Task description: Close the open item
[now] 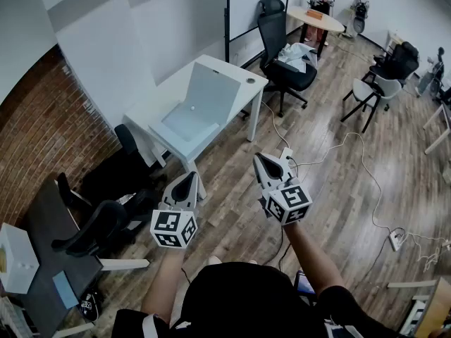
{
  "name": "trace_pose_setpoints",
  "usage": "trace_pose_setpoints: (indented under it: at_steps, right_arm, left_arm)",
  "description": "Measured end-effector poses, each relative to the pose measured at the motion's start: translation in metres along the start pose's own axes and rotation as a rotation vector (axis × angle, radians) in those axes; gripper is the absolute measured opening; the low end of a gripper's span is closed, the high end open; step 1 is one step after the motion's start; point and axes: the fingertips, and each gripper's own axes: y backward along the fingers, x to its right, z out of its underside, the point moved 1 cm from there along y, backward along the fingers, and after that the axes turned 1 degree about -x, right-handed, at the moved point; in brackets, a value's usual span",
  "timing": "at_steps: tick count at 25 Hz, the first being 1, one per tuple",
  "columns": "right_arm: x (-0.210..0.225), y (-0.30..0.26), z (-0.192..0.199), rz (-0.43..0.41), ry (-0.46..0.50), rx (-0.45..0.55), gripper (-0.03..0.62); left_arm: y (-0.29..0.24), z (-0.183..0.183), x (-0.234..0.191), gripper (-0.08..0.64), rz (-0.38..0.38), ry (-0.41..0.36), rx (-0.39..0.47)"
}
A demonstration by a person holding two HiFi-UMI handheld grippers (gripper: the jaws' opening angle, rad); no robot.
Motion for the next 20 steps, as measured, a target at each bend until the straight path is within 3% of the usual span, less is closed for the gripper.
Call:
trace_pose_setpoints:
  at_steps: [20]
  right_arm:
    - [0.041, 0.046, 0.028, -0.065, -0.024, -0.014, 0.037]
  left_arm:
    - [-0.009, 0.022, 0.065, 0.009, -0.061, 0.011, -0.025]
